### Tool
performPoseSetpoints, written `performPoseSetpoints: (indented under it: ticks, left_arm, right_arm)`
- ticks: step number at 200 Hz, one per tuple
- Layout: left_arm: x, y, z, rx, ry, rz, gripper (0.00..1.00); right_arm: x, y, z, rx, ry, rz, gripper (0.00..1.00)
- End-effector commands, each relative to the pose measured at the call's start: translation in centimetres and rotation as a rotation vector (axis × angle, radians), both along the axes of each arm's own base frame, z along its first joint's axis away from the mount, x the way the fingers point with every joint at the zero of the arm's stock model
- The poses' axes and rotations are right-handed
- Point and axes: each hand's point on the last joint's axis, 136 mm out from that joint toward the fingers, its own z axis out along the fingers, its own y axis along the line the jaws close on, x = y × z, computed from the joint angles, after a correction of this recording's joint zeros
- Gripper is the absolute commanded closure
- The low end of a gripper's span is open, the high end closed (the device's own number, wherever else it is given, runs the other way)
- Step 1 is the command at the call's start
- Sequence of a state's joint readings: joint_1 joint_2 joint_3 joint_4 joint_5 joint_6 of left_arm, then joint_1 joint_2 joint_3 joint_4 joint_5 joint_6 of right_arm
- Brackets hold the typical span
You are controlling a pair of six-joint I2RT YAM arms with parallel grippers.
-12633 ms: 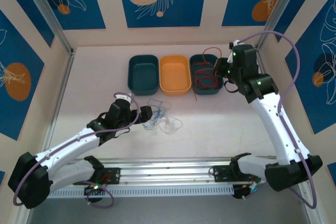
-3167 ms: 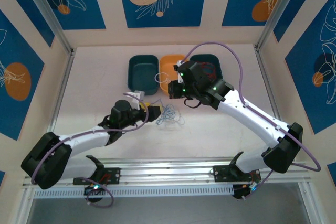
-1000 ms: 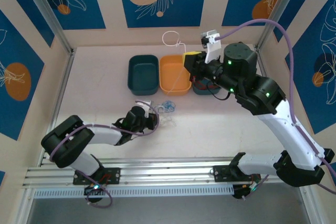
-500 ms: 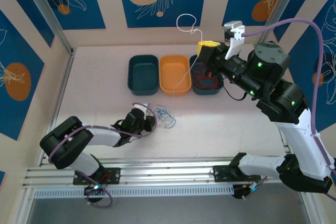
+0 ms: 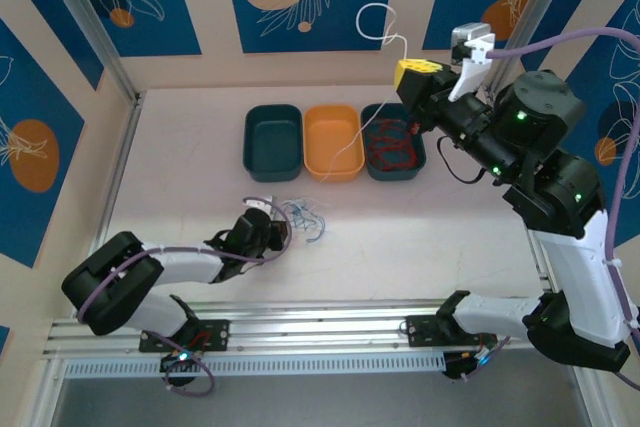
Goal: Untangle the cables
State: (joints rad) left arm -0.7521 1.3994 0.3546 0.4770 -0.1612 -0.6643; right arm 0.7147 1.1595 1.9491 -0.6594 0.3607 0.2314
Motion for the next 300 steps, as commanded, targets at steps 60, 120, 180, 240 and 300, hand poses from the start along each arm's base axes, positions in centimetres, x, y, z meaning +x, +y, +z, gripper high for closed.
performPoseSetpoints:
  ticks: [60, 120, 180, 240, 300]
  left_arm:
    - [-0.4, 2.0, -1.5, 0.013, 0.052, 0.088, 1.0]
    - [-0.4, 2.1, -0.6, -0.012, 0.041, 0.096, 0.93]
    - [-0.5, 2.0, 1.6, -0.055, 0.007, 0.086, 0.65]
    - [-1.2, 2.3, 5.5, -0.104, -0.058, 0.061, 0.25]
    - [-2.4, 5.2, 9.6, -0.099, -0.154, 0.11, 0.0]
  right_arm:
    - [-1.9, -2.9, 4.2, 0.044, -0.143, -0.054, 1.0]
    - [-0.4, -2.2, 2.3, 0.017, -0.076, -0.058, 1.0]
    - [2.6, -0.7, -0.1, 0.014, 0.03, -0.03, 1.0]
    - [7.0, 1.5, -3.3, 0.004, 0.187, 0.034, 1.0]
    - [11.2, 2.5, -6.1, 0.0, 0.27, 0.051, 1.0]
